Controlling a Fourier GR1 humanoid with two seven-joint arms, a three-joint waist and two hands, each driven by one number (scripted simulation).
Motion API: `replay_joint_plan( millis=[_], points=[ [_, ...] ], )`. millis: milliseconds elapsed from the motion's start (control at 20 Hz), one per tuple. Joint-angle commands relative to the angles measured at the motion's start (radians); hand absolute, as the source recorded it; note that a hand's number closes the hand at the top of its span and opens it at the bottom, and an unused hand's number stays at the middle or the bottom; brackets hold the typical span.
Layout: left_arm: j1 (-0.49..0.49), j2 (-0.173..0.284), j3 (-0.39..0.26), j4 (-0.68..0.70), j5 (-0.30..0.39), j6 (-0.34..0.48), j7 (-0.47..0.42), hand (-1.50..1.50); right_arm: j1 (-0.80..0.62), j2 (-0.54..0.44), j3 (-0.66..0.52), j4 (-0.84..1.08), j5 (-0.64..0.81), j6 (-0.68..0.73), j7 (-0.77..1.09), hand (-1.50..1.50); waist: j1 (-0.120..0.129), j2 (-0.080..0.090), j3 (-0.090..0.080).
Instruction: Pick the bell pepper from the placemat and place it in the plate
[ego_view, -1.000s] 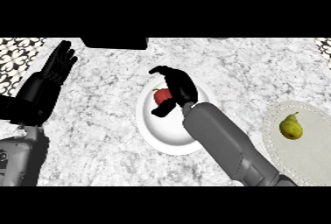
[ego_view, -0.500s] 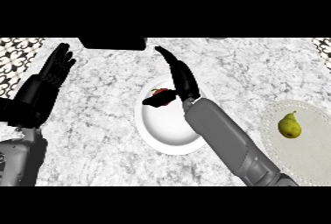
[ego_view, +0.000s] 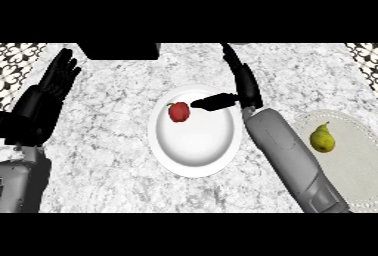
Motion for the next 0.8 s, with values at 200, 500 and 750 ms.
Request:
replay_joint_plan(
  millis=[200,500,750],
  points=[
    [-0.047,0.015,0.013,0.009,0.001,-0.011,0.041,0.0,0.139,-0.197,-0.144,-0.03,-0.086,0.243,-0.171,-1.5,-0.005,0.002,0.0],
    [-0.027,-0.018,0.008,0.04,-0.027,0.004,-0.025,0.0,0.177,-0.324,-0.215,-0.034,-0.092,0.391,-0.191,-1.5,-0.005,0.0,0.0],
    [0.017,-0.005,0.017,-0.026,-0.004,-0.024,0.006,0.0,0.212,-0.431,-0.275,0.001,-0.103,0.533,-0.242,-1.5,-0.001,-0.001,0.0]
  ],
)
